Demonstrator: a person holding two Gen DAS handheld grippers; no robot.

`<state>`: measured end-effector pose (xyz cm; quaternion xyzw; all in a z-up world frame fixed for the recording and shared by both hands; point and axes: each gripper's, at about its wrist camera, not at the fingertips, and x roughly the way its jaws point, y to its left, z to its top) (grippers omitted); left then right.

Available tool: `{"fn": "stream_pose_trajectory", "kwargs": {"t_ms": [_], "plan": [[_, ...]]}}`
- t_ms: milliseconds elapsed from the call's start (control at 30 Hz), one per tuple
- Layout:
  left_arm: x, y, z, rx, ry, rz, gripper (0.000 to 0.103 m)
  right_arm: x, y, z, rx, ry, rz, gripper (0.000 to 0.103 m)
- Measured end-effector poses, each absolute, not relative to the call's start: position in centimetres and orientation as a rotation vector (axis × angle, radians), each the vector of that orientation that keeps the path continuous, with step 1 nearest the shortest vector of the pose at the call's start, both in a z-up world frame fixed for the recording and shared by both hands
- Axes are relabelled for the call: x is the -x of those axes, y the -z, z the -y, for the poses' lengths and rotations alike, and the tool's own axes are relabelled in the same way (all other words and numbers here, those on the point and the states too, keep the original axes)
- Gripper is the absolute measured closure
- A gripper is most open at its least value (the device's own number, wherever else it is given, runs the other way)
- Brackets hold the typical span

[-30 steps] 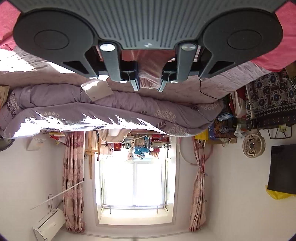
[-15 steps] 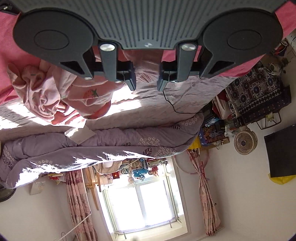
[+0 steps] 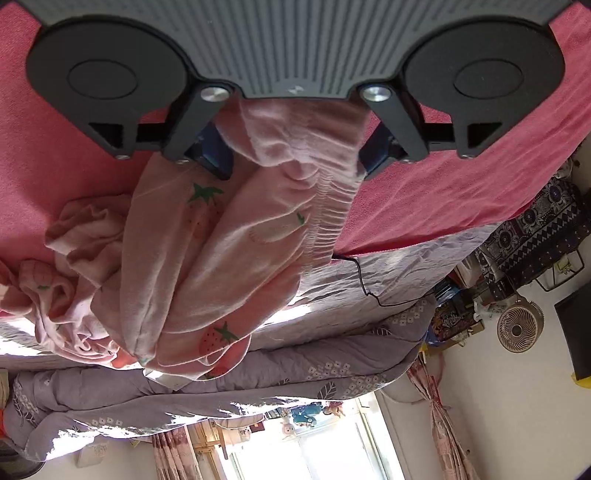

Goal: Fold clothes
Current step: 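Lift the pink pants with the left gripper and pull them off the pile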

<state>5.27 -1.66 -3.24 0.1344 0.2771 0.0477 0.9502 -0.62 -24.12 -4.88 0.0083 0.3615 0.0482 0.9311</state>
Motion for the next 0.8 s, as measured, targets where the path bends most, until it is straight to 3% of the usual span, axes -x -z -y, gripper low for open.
{"fn": "stream_pose_trajectory", "kwargs": {"t_ms": [67,267,800], "plan": [[-5.1,2.8,0.9,-0.257,-0.103,-0.548,0.069,0.6,4.9,24.2,-0.018,-0.099,-0.74,0.0],[-5.0,0.2,-3.8,-0.192,-0.194,-0.46,0.082,0.5,5.0,24.3,-0.017,-0.1,-0.739,0.0],[2.0,-4.0,-17.9,-0.055,-0.471,-0.431,0.085,0.3,5.1,24.2,-0.013,-0.1,-0.737,0.0]]}}
